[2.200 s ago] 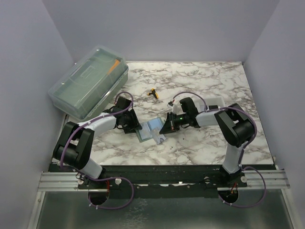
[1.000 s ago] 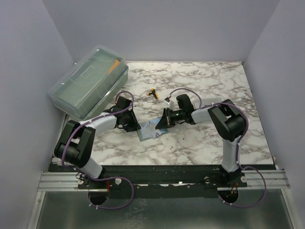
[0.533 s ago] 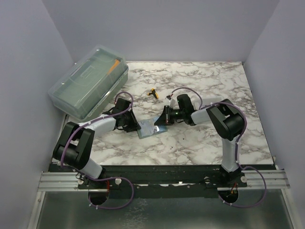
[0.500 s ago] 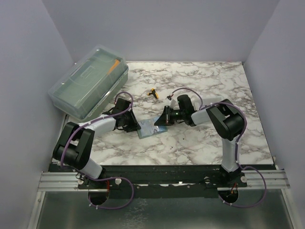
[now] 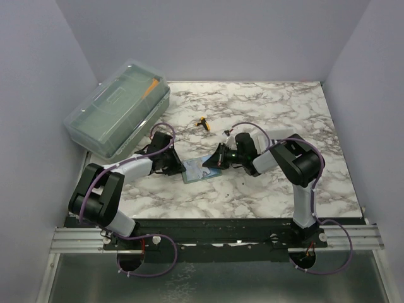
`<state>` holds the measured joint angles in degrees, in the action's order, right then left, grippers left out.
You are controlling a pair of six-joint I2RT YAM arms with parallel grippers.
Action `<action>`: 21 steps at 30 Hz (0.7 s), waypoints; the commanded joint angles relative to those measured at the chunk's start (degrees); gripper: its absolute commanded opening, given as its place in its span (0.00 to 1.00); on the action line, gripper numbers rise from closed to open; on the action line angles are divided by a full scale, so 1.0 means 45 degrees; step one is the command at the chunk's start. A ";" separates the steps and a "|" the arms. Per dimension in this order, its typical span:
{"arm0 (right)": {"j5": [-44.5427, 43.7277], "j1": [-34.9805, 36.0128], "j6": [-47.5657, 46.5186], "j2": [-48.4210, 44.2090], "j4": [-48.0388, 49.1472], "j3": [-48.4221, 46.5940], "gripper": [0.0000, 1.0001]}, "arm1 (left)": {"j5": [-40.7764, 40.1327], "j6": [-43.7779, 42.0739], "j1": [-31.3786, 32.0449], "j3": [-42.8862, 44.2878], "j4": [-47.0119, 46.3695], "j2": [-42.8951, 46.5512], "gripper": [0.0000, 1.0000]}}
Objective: Put the credit cards into the card holder
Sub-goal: Insert the credit card into the card holder.
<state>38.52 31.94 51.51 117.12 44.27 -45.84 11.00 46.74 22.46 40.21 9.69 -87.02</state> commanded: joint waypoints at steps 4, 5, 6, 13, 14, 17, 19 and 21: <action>-0.1321 0.0318 -0.0851 -0.0387 -0.0545 0.0234 0.00 | -0.0040 -0.0047 0.0187 -0.1008 0.0912 -0.0353 0.27; -0.1357 0.0305 -0.0937 -0.0532 -0.0473 0.0384 0.00 | -0.0057 -0.0069 0.0171 -0.1049 0.0929 -0.0332 0.27; -0.1510 0.0289 -0.0940 -0.0718 -0.0354 0.0574 0.00 | -0.0052 -0.0074 0.0181 -0.1086 0.0914 -0.0330 0.27; -0.1814 0.0244 -0.0428 -0.1127 0.0578 0.1444 0.00 | 0.0029 0.0035 0.0147 -0.1278 0.0817 -0.0369 0.27; -0.1899 0.0243 -0.0386 -0.1142 0.0702 0.1514 0.00 | 0.0044 0.0042 0.0136 -0.1278 0.0808 -0.0369 0.27; -0.2155 0.0244 -0.0309 -0.1272 0.0846 0.1653 0.00 | 0.0230 0.0127 0.0134 -0.1278 0.0730 -0.0399 0.27; -0.2392 0.0238 -0.0354 -0.1354 0.0828 0.1695 0.00 | 0.0314 0.0164 0.0136 -0.1307 0.0670 -0.0394 0.27; -0.2607 0.0230 -0.0425 -0.1397 0.0623 0.1608 0.00 | 0.0328 0.0156 0.0134 -0.1314 0.0649 -0.0398 0.27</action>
<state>31.27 32.64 50.57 112.07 47.09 -39.27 12.62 48.21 22.52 37.63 5.58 -86.15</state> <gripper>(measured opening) 0.005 0.273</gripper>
